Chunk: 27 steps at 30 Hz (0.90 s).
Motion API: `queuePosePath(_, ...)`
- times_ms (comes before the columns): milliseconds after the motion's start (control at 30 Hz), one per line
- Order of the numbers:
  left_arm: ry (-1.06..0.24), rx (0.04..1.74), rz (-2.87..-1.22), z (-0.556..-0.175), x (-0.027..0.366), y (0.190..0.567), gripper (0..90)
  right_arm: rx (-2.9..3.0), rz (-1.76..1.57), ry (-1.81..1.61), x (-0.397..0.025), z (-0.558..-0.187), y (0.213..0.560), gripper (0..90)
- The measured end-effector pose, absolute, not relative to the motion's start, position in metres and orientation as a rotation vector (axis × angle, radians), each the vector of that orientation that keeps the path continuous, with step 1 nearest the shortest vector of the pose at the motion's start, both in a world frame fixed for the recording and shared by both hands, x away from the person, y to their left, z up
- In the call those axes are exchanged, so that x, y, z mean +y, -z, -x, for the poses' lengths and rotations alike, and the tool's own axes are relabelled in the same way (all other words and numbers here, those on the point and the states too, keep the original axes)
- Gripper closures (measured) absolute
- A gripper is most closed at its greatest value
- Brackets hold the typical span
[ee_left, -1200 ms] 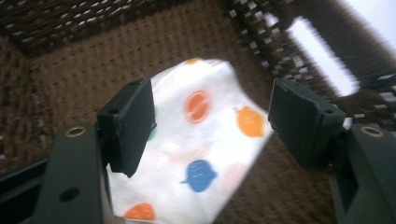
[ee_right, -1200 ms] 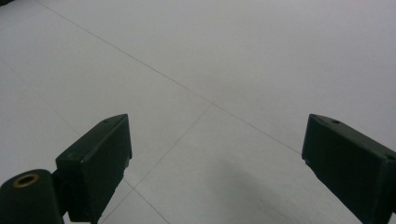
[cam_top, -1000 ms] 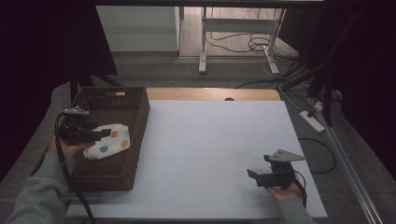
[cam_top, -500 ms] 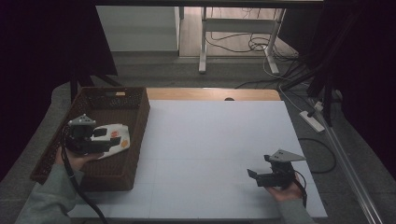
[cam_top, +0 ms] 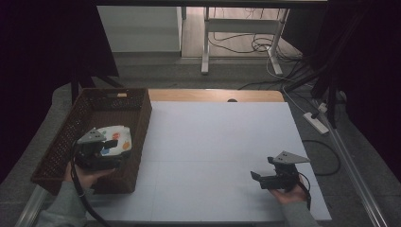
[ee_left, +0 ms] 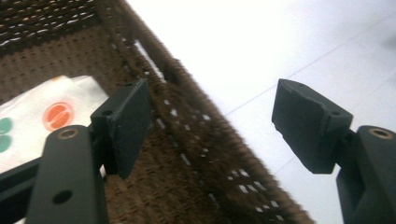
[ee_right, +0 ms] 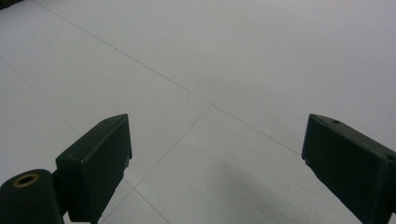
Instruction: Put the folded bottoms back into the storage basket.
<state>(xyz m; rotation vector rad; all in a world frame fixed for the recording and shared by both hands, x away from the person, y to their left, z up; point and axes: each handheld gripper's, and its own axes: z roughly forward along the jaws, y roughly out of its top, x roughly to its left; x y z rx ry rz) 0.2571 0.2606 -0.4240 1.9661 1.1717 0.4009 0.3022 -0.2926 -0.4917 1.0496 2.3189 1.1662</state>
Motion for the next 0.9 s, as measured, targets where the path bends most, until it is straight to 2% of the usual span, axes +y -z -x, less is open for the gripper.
queuePosePath(367, -0.42, 1.103, -1.978, -0.242, 0.238, 0.433, 25.8, 2.319, -1.051, -1.17, -0.294, -0.303, 0.492, 8.5)
queuePosePath(900, -0.424, 1.087, -1.988, -0.235, 0.232, 0.439, 25.3, 2.305, -1.052, -1.181, -0.297, -0.303, 0.49, 8.5)
